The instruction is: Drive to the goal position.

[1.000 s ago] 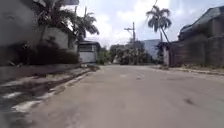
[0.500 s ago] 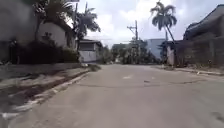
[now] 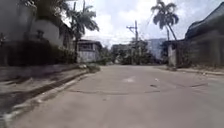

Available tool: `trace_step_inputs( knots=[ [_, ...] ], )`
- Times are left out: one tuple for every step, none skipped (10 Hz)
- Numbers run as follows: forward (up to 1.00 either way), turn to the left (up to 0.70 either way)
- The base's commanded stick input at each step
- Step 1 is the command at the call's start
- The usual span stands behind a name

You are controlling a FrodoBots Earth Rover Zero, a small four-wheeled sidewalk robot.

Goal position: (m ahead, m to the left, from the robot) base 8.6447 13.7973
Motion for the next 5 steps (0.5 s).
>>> trace_step_inputs(
  knots=[
    [0.98, 0.0],
    [0.98, 0.0],
    [0.98, 0.0],
    [0.98, 0.0],
    [0.98, 0.0]
  ],
)
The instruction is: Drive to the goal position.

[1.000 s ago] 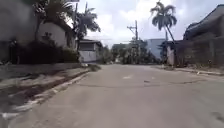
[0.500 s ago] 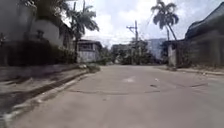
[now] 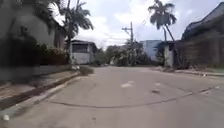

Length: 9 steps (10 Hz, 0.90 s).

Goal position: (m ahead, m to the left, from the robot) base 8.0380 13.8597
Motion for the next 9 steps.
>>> trace_step_inputs(
  knots=[
    [0.98, 0.0],
    [0.98, 0.0],
    [0.98, 0.0],
    [0.98, 0.0],
    [0.98, 0.0],
    [0.98, 0.0],
    [0.98, 0.0],
    [0.98, 0.0],
    [0.98, 0.0]
  ],
)
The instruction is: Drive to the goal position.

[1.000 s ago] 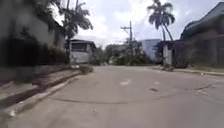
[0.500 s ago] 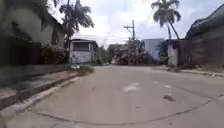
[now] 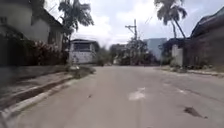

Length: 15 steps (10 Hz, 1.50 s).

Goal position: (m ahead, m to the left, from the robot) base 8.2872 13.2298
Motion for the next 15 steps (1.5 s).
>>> trace_step_inputs(
  knots=[
    [0.98, 0.0],
    [0.98, 0.0],
    [0.98, 0.0],
    [0.98, 0.0],
    [0.98, 0.0],
    [0.98, 0.0],
    [0.98, 0.0],
    [0.98, 0.0],
    [0.98, 0.0],
    [0.98, 0.0],
    [0.98, 0.0],
    [0.98, 0.0],
    [0.98, 0.0],
    [0.98, 0.0],
    [0.98, 0.0]
  ],
)
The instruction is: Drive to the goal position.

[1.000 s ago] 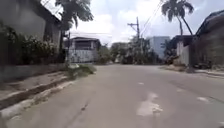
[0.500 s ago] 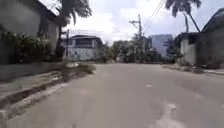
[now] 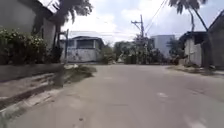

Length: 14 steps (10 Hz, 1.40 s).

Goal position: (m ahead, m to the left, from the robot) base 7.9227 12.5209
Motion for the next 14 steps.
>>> trace_step_inputs(
  knots=[
    [0.98, 0.0],
    [0.98, 0.0],
    [0.98, 0.0],
    [0.98, -0.1],
    [0.98, -0.21],
    [0.98, -0.28],
    [0.98, -0.28],
    [0.98, -0.26],
    [0.98, -0.2],
    [0.98, -0.05],
    [0.98, -0.02],
    [0.98, 0.0],
    [0.98, 0.0],
    [0.98, 0.0]
  ],
)
